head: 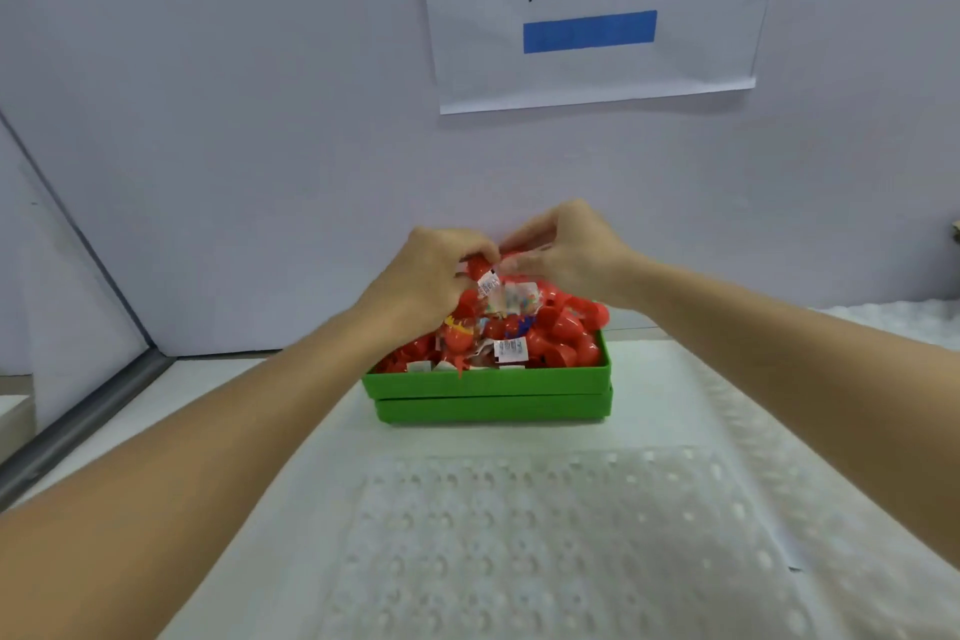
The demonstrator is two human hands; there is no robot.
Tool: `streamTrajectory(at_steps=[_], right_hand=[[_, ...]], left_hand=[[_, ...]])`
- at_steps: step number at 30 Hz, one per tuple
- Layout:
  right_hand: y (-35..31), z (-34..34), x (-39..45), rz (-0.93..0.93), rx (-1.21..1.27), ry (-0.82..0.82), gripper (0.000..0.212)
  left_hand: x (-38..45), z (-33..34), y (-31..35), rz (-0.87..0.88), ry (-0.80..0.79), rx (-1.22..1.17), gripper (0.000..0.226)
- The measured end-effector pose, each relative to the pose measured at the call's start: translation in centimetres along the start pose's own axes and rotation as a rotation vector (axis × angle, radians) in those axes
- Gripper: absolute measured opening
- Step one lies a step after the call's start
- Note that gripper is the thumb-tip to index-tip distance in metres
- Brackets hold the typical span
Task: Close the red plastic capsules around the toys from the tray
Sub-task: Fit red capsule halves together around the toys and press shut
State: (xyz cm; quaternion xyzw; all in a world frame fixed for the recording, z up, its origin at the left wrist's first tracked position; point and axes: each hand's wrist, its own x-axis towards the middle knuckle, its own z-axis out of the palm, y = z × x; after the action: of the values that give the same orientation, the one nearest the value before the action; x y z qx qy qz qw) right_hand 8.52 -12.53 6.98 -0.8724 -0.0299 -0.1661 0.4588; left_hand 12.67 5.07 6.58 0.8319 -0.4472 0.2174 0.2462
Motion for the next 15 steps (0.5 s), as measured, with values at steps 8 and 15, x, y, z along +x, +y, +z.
streamTrajectory(at_steps=[8,15], right_hand=[[1.6,0.0,2.3,-0.228,-0.317,-0.011,0.021],[1.9,-0.3,1.6,-0.187,-0.334,0.040,0.040]], left_hand=[[2.3,-0.1,-2.3,0.380,-0.177,0.400,0.036],[0.9,0.7,-2.8,-0.003,-0.145,0.139,0.041]])
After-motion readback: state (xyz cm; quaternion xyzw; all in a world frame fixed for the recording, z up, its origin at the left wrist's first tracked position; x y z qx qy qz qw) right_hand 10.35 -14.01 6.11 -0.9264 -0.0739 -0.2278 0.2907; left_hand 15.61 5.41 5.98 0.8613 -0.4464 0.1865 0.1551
